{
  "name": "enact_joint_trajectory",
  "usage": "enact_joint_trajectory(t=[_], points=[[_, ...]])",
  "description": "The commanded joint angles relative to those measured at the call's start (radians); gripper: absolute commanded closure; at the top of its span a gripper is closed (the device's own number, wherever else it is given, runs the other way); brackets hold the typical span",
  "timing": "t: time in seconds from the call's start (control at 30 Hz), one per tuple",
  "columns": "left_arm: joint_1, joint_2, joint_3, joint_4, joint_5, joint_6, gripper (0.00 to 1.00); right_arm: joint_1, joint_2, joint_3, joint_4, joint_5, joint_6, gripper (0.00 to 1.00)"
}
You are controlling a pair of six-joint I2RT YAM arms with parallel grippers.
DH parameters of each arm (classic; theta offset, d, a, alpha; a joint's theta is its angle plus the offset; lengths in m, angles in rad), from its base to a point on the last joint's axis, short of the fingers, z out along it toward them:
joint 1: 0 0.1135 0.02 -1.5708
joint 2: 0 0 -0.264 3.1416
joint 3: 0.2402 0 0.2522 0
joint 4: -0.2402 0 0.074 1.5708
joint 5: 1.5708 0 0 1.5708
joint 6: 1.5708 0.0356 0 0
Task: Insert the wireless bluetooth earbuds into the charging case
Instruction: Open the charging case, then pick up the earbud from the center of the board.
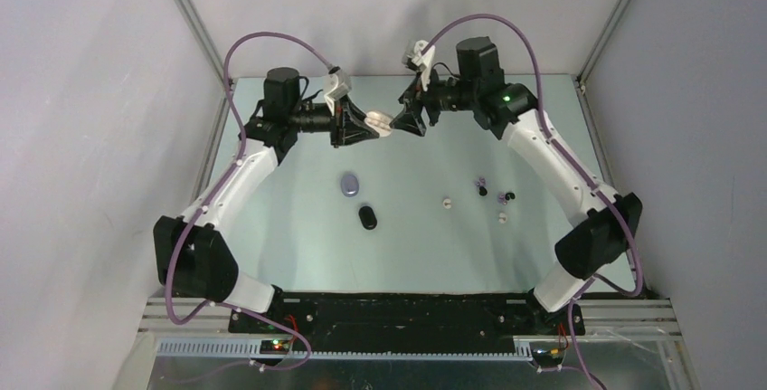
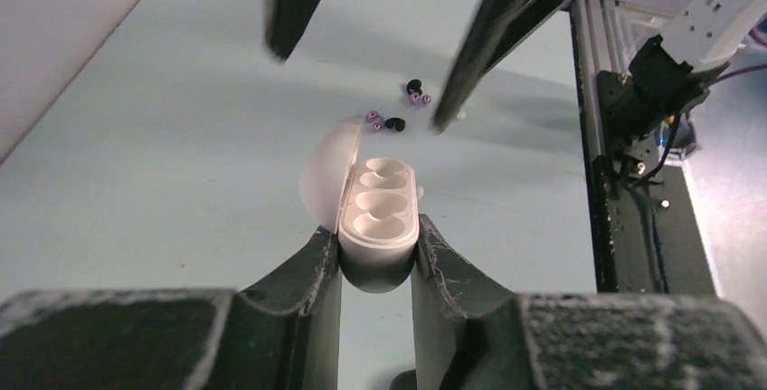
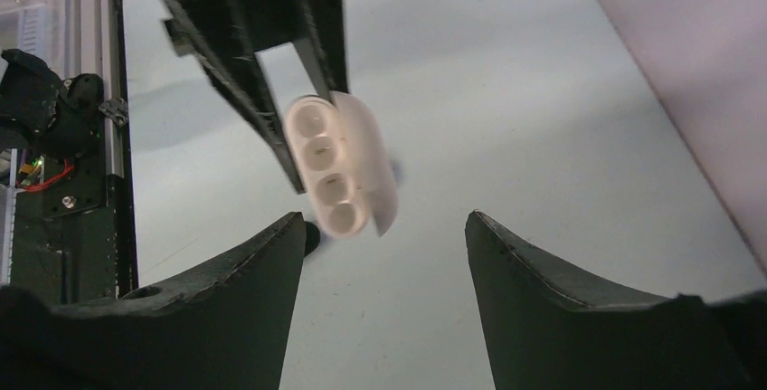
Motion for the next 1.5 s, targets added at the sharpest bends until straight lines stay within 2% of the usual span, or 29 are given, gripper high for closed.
enact_joint_trajectory(t=[0.0,0.07,0.2,0.3,0.4,0.5,0.57,0.63,0.67,0.7,0.83,0.93,1.07,1.27,1.47], points=[[0.012,0.005,-0.037,0.200,0.027,-0.225,1.00,-0.014,-0.139,0.050,-0.025,-0.026,-0.029,0.29],[0.015,0.002,-0.074,0.309,0.022,-0.300,1.00,-0.028,-0.160,0.014,-0.055,-0.019,-0.051,0.29],[0.021,-0.003,-0.122,0.420,0.010,-0.444,1.00,-0.079,-0.205,-0.101,-0.117,-0.012,-0.144,0.31],[0.032,-0.019,-0.148,0.447,-0.010,-0.475,1.00,-0.113,-0.248,-0.196,-0.184,-0.013,-0.252,0.40],[0.043,-0.047,-0.185,0.456,-0.033,-0.486,1.00,-0.128,-0.261,-0.295,-0.300,0.009,-0.433,0.51],[0.048,-0.077,-0.222,0.477,-0.077,-0.505,1.00,-0.127,-0.237,-0.359,-0.357,0.057,-0.500,0.59],[0.050,-0.100,-0.248,0.476,-0.115,-0.519,1.00,-0.106,-0.203,-0.377,-0.326,0.132,-0.442,0.63],[0.050,-0.126,-0.270,0.446,-0.160,-0.517,1.00,-0.075,-0.173,-0.396,-0.240,0.236,-0.296,0.65],[0.051,-0.143,-0.273,0.431,-0.176,-0.505,1.00,-0.058,-0.166,-0.405,-0.210,0.268,-0.160,0.66],[0.052,-0.151,-0.279,0.400,-0.208,-0.492,1.00,-0.047,-0.154,-0.420,-0.171,0.296,-0.045,0.66],[0.056,-0.199,-0.319,0.373,-0.274,-0.479,1.00,0.004,-0.119,-0.471,-0.137,0.341,0.139,0.68],[0.059,-0.224,-0.335,0.360,-0.301,-0.466,1.00,0.005,-0.111,-0.502,-0.151,0.371,0.197,0.68],[0.058,-0.238,-0.348,0.352,-0.313,-0.454,1.00,-0.062,-0.164,-0.572,-0.198,0.413,0.234,0.68],[0.059,-0.240,-0.347,0.364,-0.321,-0.471,1.00,-0.290,-0.231,-0.679,-0.284,0.420,0.326,0.67],[0.059,-0.235,-0.336,0.346,-0.324,-0.463,1.00,-0.414,-0.244,-0.728,-0.288,0.354,0.242,0.64]])
